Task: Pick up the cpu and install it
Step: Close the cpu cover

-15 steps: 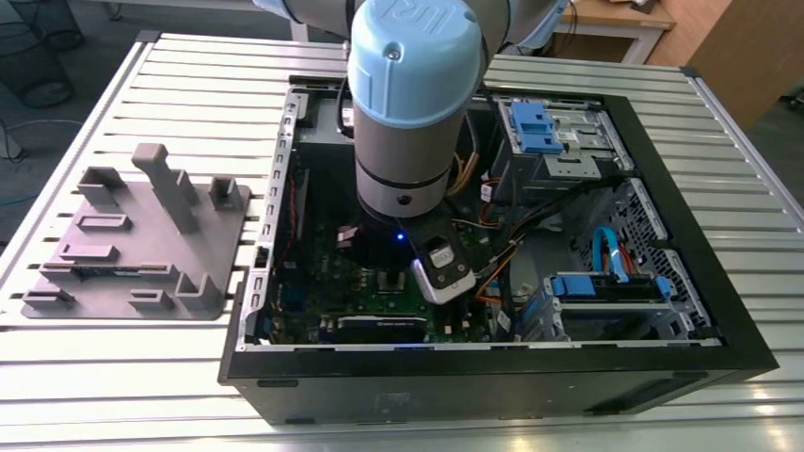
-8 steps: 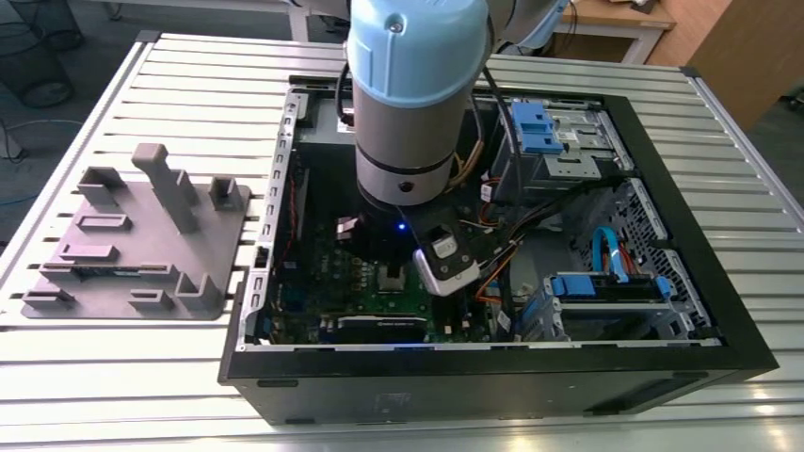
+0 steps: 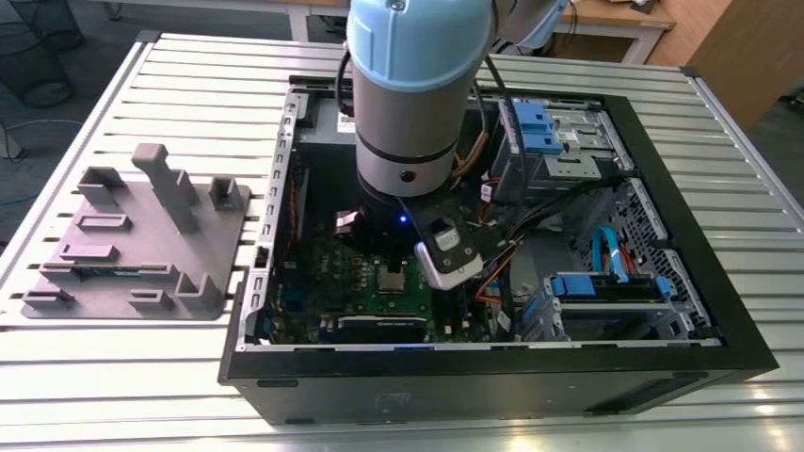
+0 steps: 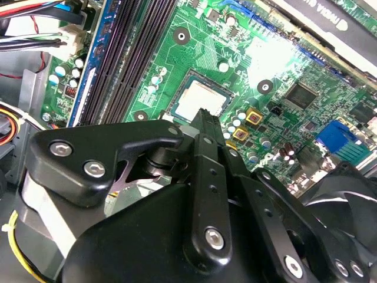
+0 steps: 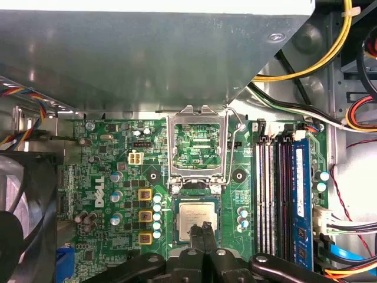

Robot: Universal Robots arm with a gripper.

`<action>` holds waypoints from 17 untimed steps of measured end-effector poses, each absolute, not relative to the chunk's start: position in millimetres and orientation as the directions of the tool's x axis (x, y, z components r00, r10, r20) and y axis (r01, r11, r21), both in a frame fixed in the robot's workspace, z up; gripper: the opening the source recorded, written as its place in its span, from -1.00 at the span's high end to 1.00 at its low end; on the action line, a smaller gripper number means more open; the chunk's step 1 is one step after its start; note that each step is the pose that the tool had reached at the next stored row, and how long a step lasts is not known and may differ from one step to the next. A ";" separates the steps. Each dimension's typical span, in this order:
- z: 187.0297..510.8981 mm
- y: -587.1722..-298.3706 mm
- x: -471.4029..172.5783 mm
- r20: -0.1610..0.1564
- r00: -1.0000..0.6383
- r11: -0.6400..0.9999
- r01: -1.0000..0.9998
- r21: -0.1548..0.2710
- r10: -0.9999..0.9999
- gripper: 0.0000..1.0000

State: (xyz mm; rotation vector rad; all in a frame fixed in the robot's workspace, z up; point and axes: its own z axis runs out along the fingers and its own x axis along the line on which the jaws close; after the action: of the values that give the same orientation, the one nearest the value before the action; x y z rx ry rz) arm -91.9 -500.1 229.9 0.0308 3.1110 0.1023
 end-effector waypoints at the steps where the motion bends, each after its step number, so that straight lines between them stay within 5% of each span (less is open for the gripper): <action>1: 239.7 -500.1 -91.9 -0.029 -0.999 0.998 0.019 0.066 0.021 0.79; 17: 240.7 -500.1 -87.8 -0.029 -0.999 0.998 0.019 0.066 0.021 0.79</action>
State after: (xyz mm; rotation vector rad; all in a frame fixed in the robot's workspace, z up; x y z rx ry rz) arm -87.8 -500.1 240.7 0.0307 3.1105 0.1023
